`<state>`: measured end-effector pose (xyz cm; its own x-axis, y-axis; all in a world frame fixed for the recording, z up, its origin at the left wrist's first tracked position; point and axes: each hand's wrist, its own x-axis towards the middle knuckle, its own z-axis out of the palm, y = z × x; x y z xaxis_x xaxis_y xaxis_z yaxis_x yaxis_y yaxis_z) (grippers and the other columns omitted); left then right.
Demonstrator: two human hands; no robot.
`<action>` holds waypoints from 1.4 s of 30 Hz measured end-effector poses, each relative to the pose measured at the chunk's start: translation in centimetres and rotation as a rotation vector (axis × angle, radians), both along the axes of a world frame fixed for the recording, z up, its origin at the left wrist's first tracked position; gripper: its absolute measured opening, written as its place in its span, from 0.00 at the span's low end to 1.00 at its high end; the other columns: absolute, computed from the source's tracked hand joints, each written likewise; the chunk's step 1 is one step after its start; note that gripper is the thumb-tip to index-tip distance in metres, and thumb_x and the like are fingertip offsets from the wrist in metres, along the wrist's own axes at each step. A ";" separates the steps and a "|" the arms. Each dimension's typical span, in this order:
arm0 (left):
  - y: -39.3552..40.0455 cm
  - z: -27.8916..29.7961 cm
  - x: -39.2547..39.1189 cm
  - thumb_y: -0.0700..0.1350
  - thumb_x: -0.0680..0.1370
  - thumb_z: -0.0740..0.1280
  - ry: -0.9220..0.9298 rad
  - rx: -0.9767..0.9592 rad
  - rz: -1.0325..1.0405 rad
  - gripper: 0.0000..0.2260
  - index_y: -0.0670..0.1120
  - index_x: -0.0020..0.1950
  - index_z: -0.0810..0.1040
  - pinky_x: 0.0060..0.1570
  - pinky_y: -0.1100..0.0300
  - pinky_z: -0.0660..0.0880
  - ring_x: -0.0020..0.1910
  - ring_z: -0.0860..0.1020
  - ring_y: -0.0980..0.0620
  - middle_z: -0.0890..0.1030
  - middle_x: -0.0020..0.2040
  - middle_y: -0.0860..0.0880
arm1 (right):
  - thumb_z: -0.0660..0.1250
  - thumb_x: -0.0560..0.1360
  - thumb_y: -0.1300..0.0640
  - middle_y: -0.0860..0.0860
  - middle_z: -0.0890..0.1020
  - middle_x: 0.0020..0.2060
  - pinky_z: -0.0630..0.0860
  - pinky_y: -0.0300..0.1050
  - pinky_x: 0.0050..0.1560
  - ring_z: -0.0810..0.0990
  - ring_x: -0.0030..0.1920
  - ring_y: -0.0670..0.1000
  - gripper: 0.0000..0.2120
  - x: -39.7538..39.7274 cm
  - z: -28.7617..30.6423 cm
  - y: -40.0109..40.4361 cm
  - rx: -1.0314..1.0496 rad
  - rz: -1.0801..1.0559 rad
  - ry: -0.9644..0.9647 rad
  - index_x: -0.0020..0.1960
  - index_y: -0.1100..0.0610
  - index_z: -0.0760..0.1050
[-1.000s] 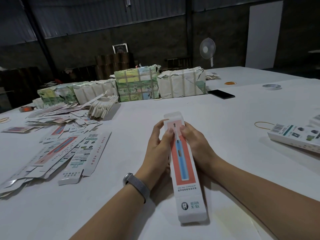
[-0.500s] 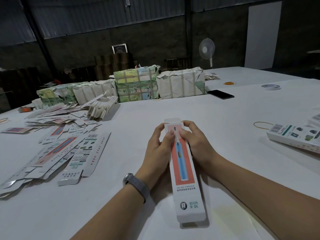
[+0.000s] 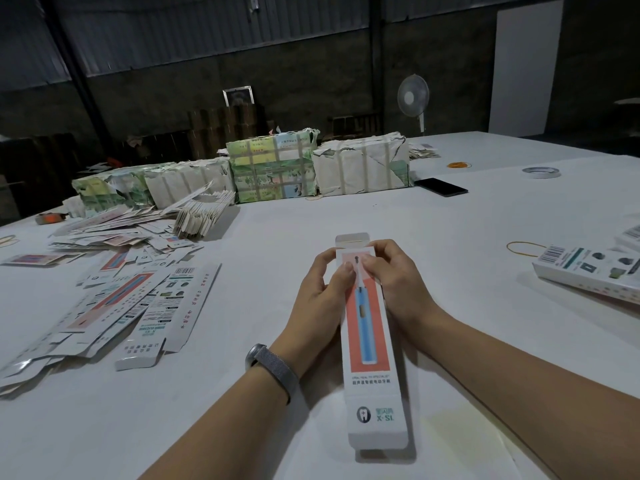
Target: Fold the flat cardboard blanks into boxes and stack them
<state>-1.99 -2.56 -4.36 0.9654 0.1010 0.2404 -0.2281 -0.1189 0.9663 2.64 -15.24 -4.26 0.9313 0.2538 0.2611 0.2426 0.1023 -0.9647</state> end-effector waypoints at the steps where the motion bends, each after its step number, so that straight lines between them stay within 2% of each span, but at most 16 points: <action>1: 0.0 0.0 0.0 0.53 0.84 0.60 0.002 -0.001 0.000 0.07 0.62 0.61 0.70 0.35 0.63 0.80 0.39 0.87 0.50 0.87 0.43 0.54 | 0.60 0.83 0.54 0.54 0.84 0.48 0.82 0.40 0.39 0.86 0.41 0.53 0.04 0.0 0.0 0.0 -0.002 -0.006 -0.008 0.54 0.52 0.73; 7: 0.1 -0.1 0.0 0.54 0.84 0.60 0.043 -0.012 -0.003 0.09 0.65 0.61 0.64 0.34 0.64 0.80 0.38 0.86 0.51 0.86 0.40 0.55 | 0.61 0.83 0.56 0.54 0.81 0.51 0.82 0.40 0.40 0.85 0.41 0.53 0.03 -0.1 0.2 -0.1 0.027 -0.025 -0.055 0.54 0.49 0.70; 10: 0.1 -0.1 0.1 0.54 0.84 0.60 0.043 -0.013 -0.001 0.08 0.65 0.60 0.65 0.34 0.64 0.80 0.39 0.86 0.52 0.86 0.41 0.57 | 0.62 0.83 0.57 0.53 0.79 0.52 0.82 0.42 0.40 0.85 0.41 0.53 0.09 -0.2 0.3 -0.1 0.046 -0.013 -0.062 0.55 0.43 0.67; 13: 0.2 -0.1 0.1 0.53 0.84 0.61 0.042 -0.015 -0.007 0.07 0.61 0.61 0.69 0.36 0.63 0.80 0.40 0.87 0.50 0.87 0.43 0.54 | 0.62 0.82 0.59 0.50 0.80 0.52 0.81 0.41 0.40 0.85 0.43 0.53 0.13 -0.1 0.3 -0.2 0.030 -0.024 -0.099 0.58 0.41 0.67; 21: 0.3 -0.3 0.1 0.55 0.83 0.62 0.043 -0.008 -0.015 0.07 0.61 0.60 0.69 0.37 0.62 0.81 0.40 0.87 0.48 0.87 0.42 0.52 | 0.60 0.83 0.59 0.50 0.81 0.52 0.81 0.38 0.41 0.85 0.43 0.50 0.09 0.0 0.3 -0.2 0.009 0.007 -0.069 0.58 0.46 0.73; 26: 0.4 -0.4 0.1 0.55 0.83 0.63 0.044 -0.013 -0.015 0.10 0.58 0.63 0.69 0.37 0.61 0.81 0.40 0.87 0.47 0.87 0.42 0.49 | 0.61 0.83 0.58 0.51 0.84 0.48 0.82 0.40 0.40 0.86 0.40 0.51 0.06 0.0 0.3 -0.2 -0.034 -0.009 -0.069 0.53 0.49 0.75; 33: 0.4 -0.3 -0.1 0.57 0.81 0.64 0.048 -0.011 -0.012 0.10 0.60 0.61 0.69 0.37 0.61 0.81 0.39 0.87 0.47 0.87 0.41 0.50 | 0.62 0.83 0.58 0.46 0.85 0.42 0.82 0.40 0.39 0.86 0.40 0.52 0.07 0.1 0.1 -0.5 -0.059 -0.020 -0.084 0.51 0.48 0.77; 37: 0.3 -0.1 -0.3 0.56 0.81 0.64 0.057 -0.007 -0.009 0.10 0.59 0.61 0.69 0.36 0.62 0.81 0.39 0.87 0.48 0.87 0.41 0.50 | 0.62 0.82 0.57 0.46 0.85 0.41 0.82 0.40 0.39 0.86 0.39 0.52 0.08 0.2 0.0 -0.4 -0.067 -0.034 -0.097 0.50 0.48 0.78; 39: 0.3 0.1 -0.5 0.55 0.82 0.64 0.062 -0.002 -0.029 0.10 0.57 0.61 0.69 0.36 0.63 0.80 0.38 0.87 0.48 0.87 0.41 0.49 | 0.62 0.82 0.55 0.49 0.84 0.40 0.82 0.40 0.38 0.86 0.38 0.52 0.08 0.1 0.2 -0.4 -0.040 -0.062 -0.083 0.48 0.51 0.78; 42: 0.1 0.2 -0.8 0.53 0.82 0.64 0.056 0.016 -0.074 0.10 0.53 0.61 0.70 0.36 0.62 0.81 0.38 0.86 0.48 0.87 0.41 0.47 | 0.64 0.81 0.50 0.57 0.82 0.37 0.83 0.47 0.40 0.85 0.36 0.56 0.15 0.2 0.5 -0.6 -0.007 -0.127 -0.055 0.45 0.62 0.76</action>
